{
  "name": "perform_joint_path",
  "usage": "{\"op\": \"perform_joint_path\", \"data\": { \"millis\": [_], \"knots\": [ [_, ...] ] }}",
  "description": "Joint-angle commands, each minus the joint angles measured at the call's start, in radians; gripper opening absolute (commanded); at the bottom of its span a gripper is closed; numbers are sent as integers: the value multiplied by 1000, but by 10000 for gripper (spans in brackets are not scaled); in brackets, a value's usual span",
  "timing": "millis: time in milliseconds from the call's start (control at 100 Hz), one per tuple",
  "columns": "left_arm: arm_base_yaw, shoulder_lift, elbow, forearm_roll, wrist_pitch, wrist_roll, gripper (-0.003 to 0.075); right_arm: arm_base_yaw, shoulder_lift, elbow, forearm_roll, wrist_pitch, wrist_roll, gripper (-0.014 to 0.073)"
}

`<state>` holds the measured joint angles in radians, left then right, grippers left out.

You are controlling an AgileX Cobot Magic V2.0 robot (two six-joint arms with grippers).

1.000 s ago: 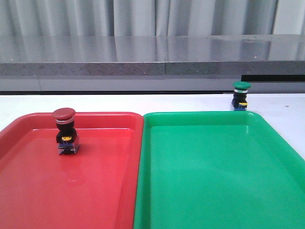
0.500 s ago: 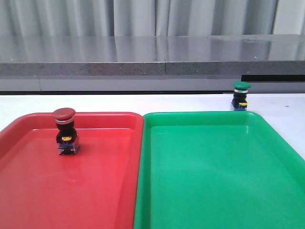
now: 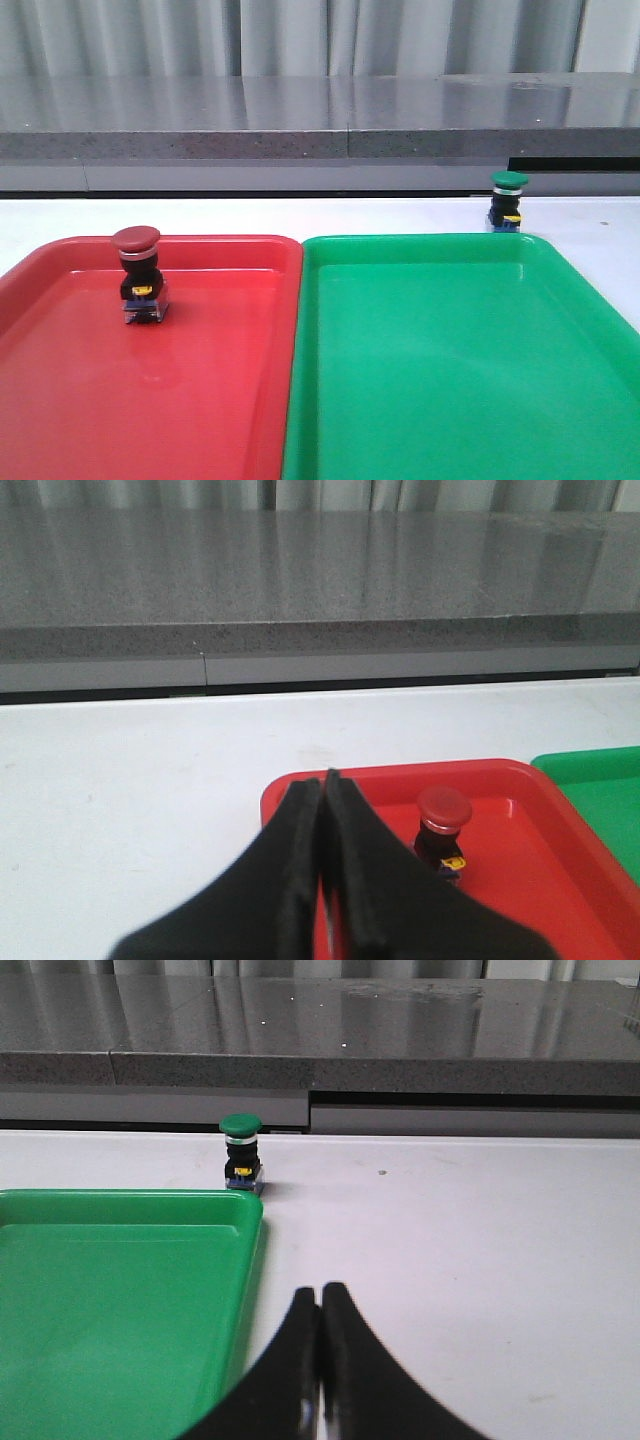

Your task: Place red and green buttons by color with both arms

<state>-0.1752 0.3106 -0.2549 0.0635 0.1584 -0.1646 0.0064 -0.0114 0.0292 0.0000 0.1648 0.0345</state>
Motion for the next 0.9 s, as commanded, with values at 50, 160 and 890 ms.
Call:
{"op": "perform_joint_path", "data": {
  "millis": [50, 160, 890],
  "knots": [
    [39, -85, 42, 10, -114, 1, -19, -6, -18, -16, -6, -79, -4, -67],
    [78, -173, 101, 14, -114, 1, -19, -6, -18, -16, -6, -79, -4, -67],
    [103, -349, 281, 56, -158, 1, -19, -6, -18, -16, -6, -79, -4, -67]
  ]
}}
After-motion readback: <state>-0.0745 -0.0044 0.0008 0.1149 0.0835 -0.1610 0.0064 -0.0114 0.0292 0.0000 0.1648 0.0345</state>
